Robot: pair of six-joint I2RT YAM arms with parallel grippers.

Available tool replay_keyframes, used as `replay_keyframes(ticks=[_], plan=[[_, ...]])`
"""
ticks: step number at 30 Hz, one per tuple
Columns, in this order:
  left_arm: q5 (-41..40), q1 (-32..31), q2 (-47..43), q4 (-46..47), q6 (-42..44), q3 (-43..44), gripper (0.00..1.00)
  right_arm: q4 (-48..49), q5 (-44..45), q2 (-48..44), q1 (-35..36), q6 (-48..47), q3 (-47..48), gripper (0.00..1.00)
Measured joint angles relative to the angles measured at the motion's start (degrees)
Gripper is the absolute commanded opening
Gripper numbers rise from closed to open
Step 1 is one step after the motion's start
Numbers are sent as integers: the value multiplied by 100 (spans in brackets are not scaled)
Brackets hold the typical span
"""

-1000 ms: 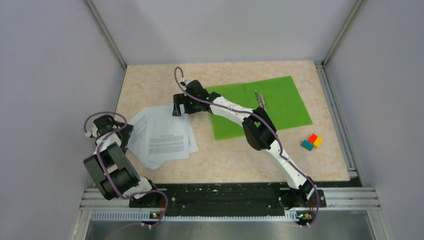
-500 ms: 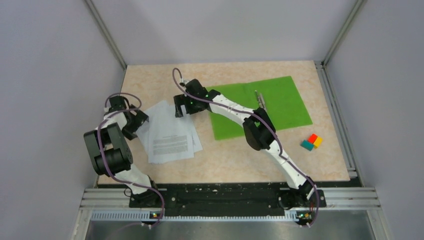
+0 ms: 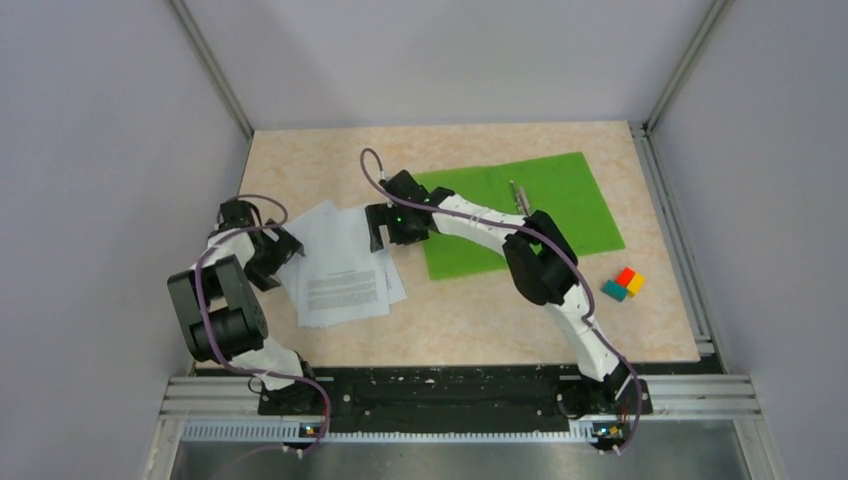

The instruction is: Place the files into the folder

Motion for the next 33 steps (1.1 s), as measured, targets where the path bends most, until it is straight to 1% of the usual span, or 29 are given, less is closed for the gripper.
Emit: replay_keyframes(ticks=[8, 12, 18, 22, 26, 29, 33], plan=[[472, 4, 44, -151, 234, 31, 99, 280, -227, 59, 166, 245, -7, 95], [787, -35, 345, -295, 385, 348, 98, 385, -391, 236, 170, 319, 236, 95], [1010, -337, 817, -361, 549, 903, 98, 466, -590, 610, 170, 326, 789, 95], [938, -411, 984, -501, 623, 1143, 99, 417, -570, 802, 170, 271, 1108, 95], [404, -396, 922, -708, 632, 1178, 98, 358, -450, 835, 164, 175, 1178, 95], [205, -341, 656, -743, 586, 1047, 98, 315, -354, 833, 164, 146, 1191, 95], [280, -306, 227, -678, 503, 682, 99, 184, -219, 820, 164, 127, 1217, 95]])
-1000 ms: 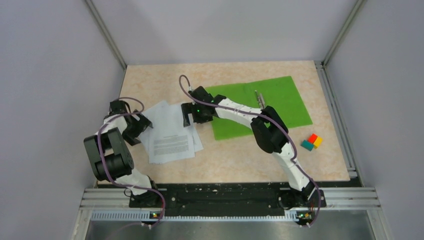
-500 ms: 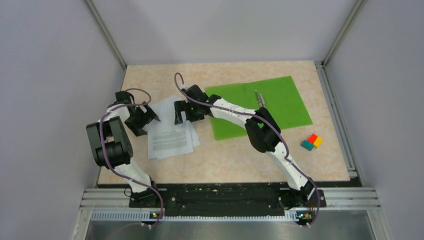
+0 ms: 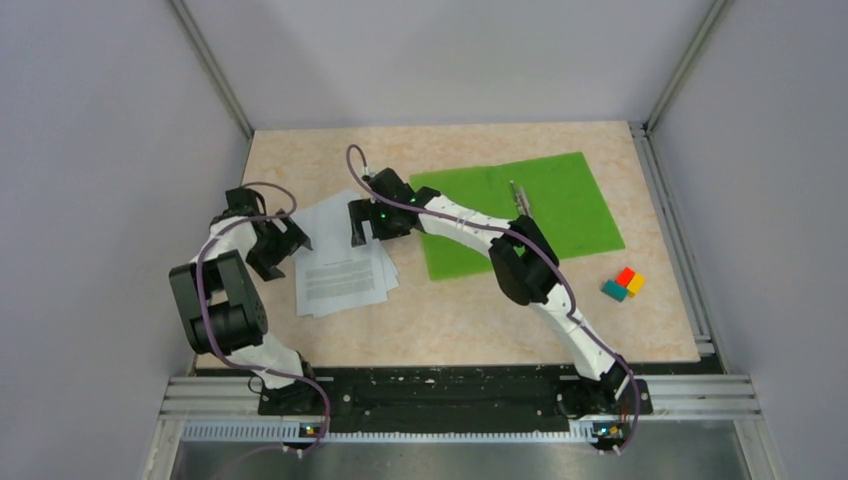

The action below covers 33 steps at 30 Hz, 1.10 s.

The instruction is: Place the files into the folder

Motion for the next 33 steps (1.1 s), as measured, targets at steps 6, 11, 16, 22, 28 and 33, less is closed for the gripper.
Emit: replay_keyframes(ticks=[6, 11, 16, 22, 28, 33], plan=[[363, -37, -46, 227, -76, -496, 99, 28, 170, -282, 28, 2, -459, 95], [463, -155, -35, 356, -195, -507, 98, 186, 164, -426, 83, 17, -737, 95], [470, -326, -7, 466, -286, -494, 99, 289, -33, -463, 131, 70, -833, 95], [490, -398, 42, 503, -352, -450, 93, 289, -188, -463, 142, 74, -833, 95], [448, -400, 127, 435, -356, -365, 87, 452, -466, -522, 83, 74, -999, 95], [245, -439, 221, 278, -380, -236, 87, 564, -691, -664, -39, 162, -1263, 95]])
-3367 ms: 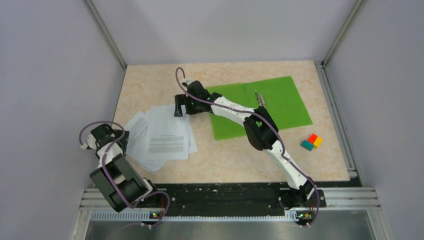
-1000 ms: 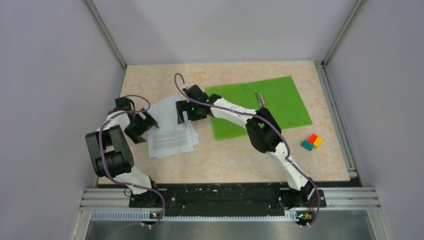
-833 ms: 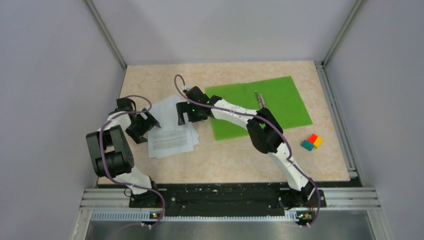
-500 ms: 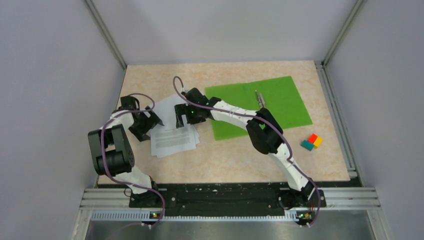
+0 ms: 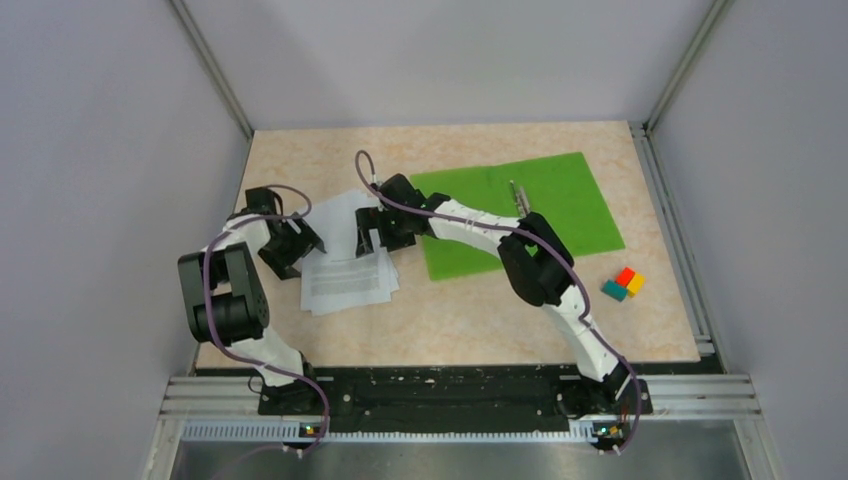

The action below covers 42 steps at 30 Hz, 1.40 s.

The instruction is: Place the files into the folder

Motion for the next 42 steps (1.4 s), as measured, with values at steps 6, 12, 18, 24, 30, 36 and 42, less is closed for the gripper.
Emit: replay_keyframes(ticks=[6, 12, 18, 24, 30, 36, 42], plan=[[-487, -63, 22, -74, 57, 90, 89, -28, 133, -229, -48, 63, -343, 96], [-761, -59, 48, -98, 264, 343, 97, 131, 415, -863, -50, 319, -1316, 96], [-498, -59, 588, 131, 474, 737, 96, 601, 529, -1438, -42, 841, -2306, 96], [-562, -140, 1010, -48, 503, 1276, 85, 940, 553, -1462, -31, 1130, -2441, 96], [-922, -282, 1222, -319, 514, 1528, 79, 1375, 269, -1252, -31, 1399, -2339, 96], [-1001, -372, 1235, -332, 533, 1547, 80, 1443, 131, -763, -31, 1453, -1679, 96], [-833, -376, 1248, -337, 684, 1572, 88, 1436, 26, -350, -33, 1449, -1088, 96]])
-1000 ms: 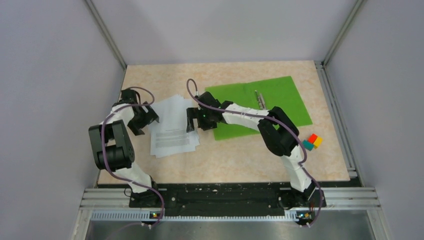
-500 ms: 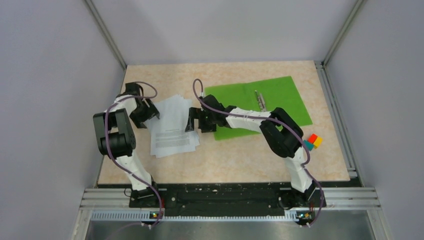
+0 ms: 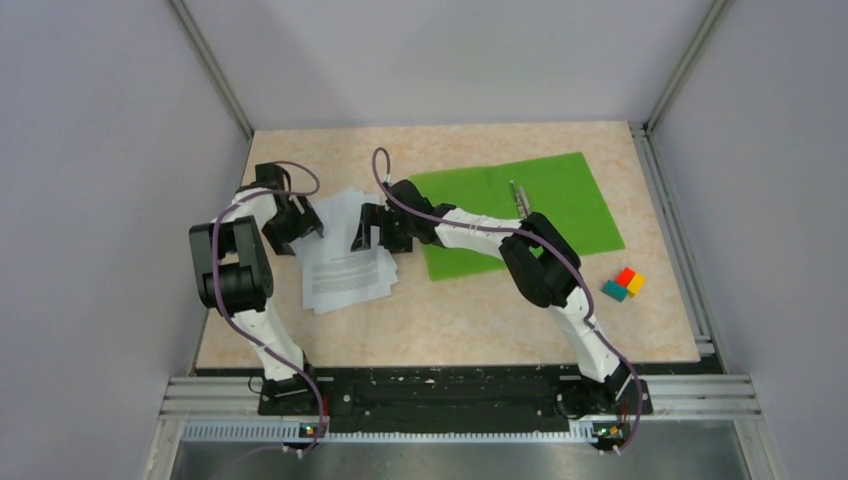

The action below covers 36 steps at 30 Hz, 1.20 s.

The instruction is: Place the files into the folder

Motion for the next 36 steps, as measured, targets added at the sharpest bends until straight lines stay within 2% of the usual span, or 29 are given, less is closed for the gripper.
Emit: replay_keyframes(ticks=[5, 7, 22, 30, 34, 36], plan=[[138, -2, -7, 4, 92, 13, 98, -26, -20, 122, 0, -17, 186, 96], [118, -15, -26, 4, 94, 9, 98, -33, -13, 127, -4, -35, 188, 96], [483, 70, -573, 743, -26, -789, 98, -400, -105, 393, -22, -498, 743, 96], [813, 0, -564, 748, -131, -793, 89, -498, -494, 645, -76, -743, 1128, 96], [896, 0, -540, 748, -168, -776, 88, -466, -627, 651, -90, -813, 1117, 91], [920, 0, -531, 745, -175, -772, 88, -450, -643, 651, -109, -817, 1102, 81]])
